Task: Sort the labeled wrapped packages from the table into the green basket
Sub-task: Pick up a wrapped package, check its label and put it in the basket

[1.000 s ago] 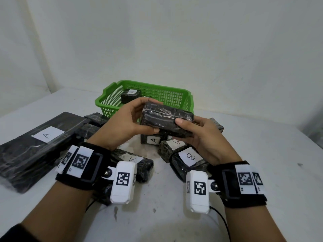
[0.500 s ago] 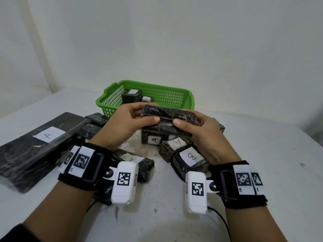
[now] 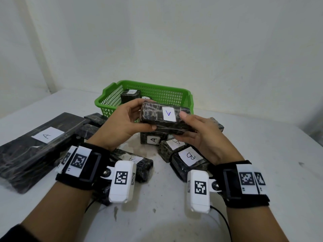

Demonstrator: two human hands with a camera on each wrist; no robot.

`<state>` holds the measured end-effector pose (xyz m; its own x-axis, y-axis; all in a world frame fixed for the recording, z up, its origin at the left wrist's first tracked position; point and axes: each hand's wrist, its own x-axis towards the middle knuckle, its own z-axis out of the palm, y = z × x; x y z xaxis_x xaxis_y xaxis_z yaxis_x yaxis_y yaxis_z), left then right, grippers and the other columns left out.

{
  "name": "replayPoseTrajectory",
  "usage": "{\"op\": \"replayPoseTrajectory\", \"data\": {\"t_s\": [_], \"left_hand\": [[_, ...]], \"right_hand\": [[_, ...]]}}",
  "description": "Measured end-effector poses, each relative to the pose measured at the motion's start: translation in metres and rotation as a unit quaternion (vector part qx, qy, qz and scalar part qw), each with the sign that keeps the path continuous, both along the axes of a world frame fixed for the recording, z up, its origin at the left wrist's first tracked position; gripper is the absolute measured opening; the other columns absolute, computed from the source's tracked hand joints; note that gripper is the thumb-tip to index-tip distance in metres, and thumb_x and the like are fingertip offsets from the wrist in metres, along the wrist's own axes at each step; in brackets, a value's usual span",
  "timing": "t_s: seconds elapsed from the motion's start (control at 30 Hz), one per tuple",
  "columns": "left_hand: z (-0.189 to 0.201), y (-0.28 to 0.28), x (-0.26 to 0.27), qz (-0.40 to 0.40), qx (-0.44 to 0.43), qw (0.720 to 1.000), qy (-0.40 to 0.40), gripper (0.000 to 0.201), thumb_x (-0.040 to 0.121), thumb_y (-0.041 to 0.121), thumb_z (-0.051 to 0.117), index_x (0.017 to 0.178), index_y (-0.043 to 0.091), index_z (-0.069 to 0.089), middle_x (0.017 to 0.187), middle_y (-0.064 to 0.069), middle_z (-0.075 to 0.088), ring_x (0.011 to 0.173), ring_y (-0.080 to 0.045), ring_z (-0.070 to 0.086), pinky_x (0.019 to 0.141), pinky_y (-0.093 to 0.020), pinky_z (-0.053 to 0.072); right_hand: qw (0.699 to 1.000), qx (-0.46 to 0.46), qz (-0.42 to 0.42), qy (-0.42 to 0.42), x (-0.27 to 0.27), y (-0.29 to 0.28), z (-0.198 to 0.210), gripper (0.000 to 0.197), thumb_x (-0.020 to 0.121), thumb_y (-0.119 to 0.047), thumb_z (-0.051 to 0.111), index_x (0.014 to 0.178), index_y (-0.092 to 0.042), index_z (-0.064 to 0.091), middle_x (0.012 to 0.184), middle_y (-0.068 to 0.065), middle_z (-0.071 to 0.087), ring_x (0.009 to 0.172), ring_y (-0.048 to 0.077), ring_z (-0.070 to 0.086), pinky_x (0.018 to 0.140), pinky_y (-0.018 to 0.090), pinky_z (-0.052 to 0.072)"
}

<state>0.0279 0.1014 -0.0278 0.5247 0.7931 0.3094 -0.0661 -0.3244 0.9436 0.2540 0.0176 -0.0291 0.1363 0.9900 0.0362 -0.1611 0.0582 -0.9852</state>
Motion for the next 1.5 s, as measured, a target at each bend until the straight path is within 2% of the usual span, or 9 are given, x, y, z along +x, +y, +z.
{"op": "replayPoseTrajectory", "data": {"t_s": [0.13,0.23,0.33,0.47,0.73,0.9,1.1,1.33,1.5], "left_hand": [[0.0,-0.002,0.002,-0.059,-0.056,0.997,-0.005,0.08,0.069,0.009,0.092,0.141,0.013,0.056,0.135,-0.008,0.068,0.128,-0.025,0.064,0.112,-0.045,0.046],[0.0,-0.004,0.005,-0.063,-0.086,0.994,-0.004,0.064,0.076,0.027,0.083,0.132,0.005,0.063,0.126,-0.014,0.073,0.121,-0.033,0.068,0.11,-0.05,0.048],[0.0,-0.003,0.005,-0.022,-0.065,0.997,0.016,0.051,0.078,0.015,0.086,0.125,0.004,0.069,0.117,-0.014,0.077,0.113,-0.035,0.072,0.108,-0.055,0.051],[0.002,-0.006,0.005,-0.018,-0.041,0.998,0.041,0.052,0.077,0.021,0.08,0.128,0.012,0.07,0.116,-0.008,0.078,0.11,-0.029,0.074,0.105,-0.047,0.055],[0.002,-0.003,0.004,0.003,-0.08,0.997,-0.014,0.047,0.076,0.017,0.086,0.121,0.01,0.073,0.112,-0.016,0.078,0.107,-0.036,0.074,0.101,-0.046,0.056],[0.002,-0.003,0.002,-0.004,-0.058,0.998,0.026,0.047,0.075,0.011,0.082,0.121,0.007,0.073,0.113,-0.012,0.078,0.114,-0.04,0.07,0.102,-0.048,0.056],[0.004,-0.006,-0.001,-0.026,0.027,0.992,0.122,0.05,0.076,0.026,0.088,0.124,0.031,0.073,0.113,0.004,0.078,0.11,-0.028,0.071,0.105,-0.049,0.053],[0.002,-0.004,0.002,0.008,0.019,0.998,0.059,0.061,0.06,0.014,0.092,0.116,0.023,0.07,0.116,0.0,0.075,0.113,-0.019,0.07,0.105,-0.047,0.054],[0.0,-0.003,0.004,0.009,0.025,0.999,0.032,0.063,0.065,-0.005,0.089,0.121,0.011,0.065,0.122,-0.006,0.071,0.122,-0.017,0.066,0.109,-0.045,0.052]], "right_hand": [[0.999,0.01,-0.025,0.027,0.0,0.002,-0.003,0.071,0.073,-0.022,0.082,0.131,0.011,0.06,0.119,0.023,0.075,0.104,0.03,0.076,0.079,0.032,0.064],[0.999,0.022,-0.038,0.008,0.001,0.003,-0.005,0.078,0.069,-0.02,0.086,0.136,0.006,0.057,0.12,0.018,0.076,0.107,0.03,0.076,0.08,0.036,0.065],[0.999,0.016,-0.029,-0.015,-0.001,0.001,-0.004,0.072,0.067,-0.024,0.086,0.131,0.0,0.062,0.114,0.015,0.079,0.102,0.03,0.077,0.089,0.046,0.064],[0.998,0.025,-0.046,-0.02,-0.005,0.002,-0.006,0.066,0.067,-0.028,0.087,0.123,0.0,0.068,0.111,0.013,0.08,0.101,0.03,0.077,0.083,0.04,0.062],[0.999,0.037,-0.028,-0.014,-0.003,0.004,-0.006,0.084,0.062,-0.019,0.092,0.136,0.001,0.058,0.116,0.013,0.079,0.107,0.031,0.077,0.096,0.045,0.061],[0.996,0.062,-0.041,-0.043,0.002,0.003,-0.006,0.066,0.067,-0.013,0.092,0.129,-0.004,0.068,0.118,0.014,0.078,0.112,0.033,0.074,0.106,0.052,0.055],[0.993,0.1,-0.055,-0.005,-0.003,-0.002,0.003,0.058,0.07,-0.01,0.089,0.125,-0.009,0.072,0.121,0.013,0.077,0.112,0.03,0.074,0.099,0.044,0.059],[0.999,-0.003,0.015,0.046,-0.015,-0.007,0.009,0.05,0.085,-0.057,0.065,0.118,-0.022,0.076,0.125,0.017,0.074,0.111,0.04,0.073,0.1,0.048,0.059],[0.996,-0.043,0.066,0.047,-0.02,-0.006,0.005,0.063,0.082,-0.055,0.069,0.132,-0.017,0.068,0.127,0.021,0.073,0.121,0.042,0.069,0.102,0.044,0.058]]}}
